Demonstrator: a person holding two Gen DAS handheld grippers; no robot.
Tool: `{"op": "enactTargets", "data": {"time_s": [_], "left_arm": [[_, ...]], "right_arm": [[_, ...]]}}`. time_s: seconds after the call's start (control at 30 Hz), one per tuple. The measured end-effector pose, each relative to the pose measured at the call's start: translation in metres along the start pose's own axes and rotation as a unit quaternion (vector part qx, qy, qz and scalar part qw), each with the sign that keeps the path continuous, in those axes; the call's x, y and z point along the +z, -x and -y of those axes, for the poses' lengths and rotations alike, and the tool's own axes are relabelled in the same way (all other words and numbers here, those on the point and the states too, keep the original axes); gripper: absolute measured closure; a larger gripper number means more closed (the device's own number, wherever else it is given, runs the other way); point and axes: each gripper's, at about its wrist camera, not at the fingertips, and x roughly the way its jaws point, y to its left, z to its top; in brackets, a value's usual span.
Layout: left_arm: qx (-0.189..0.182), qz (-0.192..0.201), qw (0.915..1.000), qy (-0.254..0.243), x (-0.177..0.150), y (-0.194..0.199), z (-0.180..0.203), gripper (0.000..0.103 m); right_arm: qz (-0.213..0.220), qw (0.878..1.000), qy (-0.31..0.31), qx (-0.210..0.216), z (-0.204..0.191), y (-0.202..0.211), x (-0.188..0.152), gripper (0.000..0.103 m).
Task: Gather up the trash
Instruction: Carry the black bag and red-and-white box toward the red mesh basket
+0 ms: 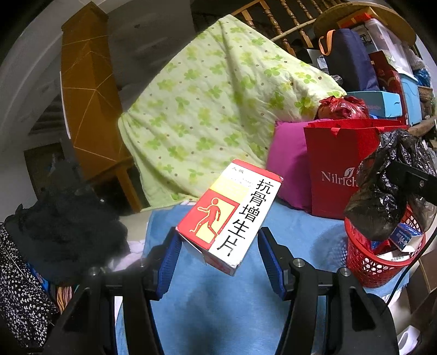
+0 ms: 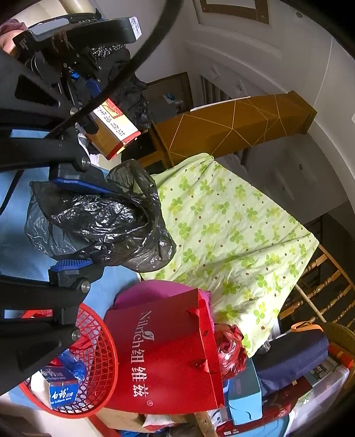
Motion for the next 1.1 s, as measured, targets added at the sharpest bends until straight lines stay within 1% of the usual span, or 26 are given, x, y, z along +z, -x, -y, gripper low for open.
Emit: {"op": "enactTargets", "data": {"time_s": [0.63,1.1], "left_arm": [[-0.018,-0.014,0.9997,-0.010,0.000,-0.006,0.016,0.043],[-0.030,-0.014,0.9992,-0.024,0.001,-0.007,0.032,0.043]], "right_arm": [[0.001,1.000,-0.015,-0.009,0.015,0.004,0.002,0.060],[0.005,1.000,-0.024,-0.020,0.028,0.012,0.003,0.060]]}}
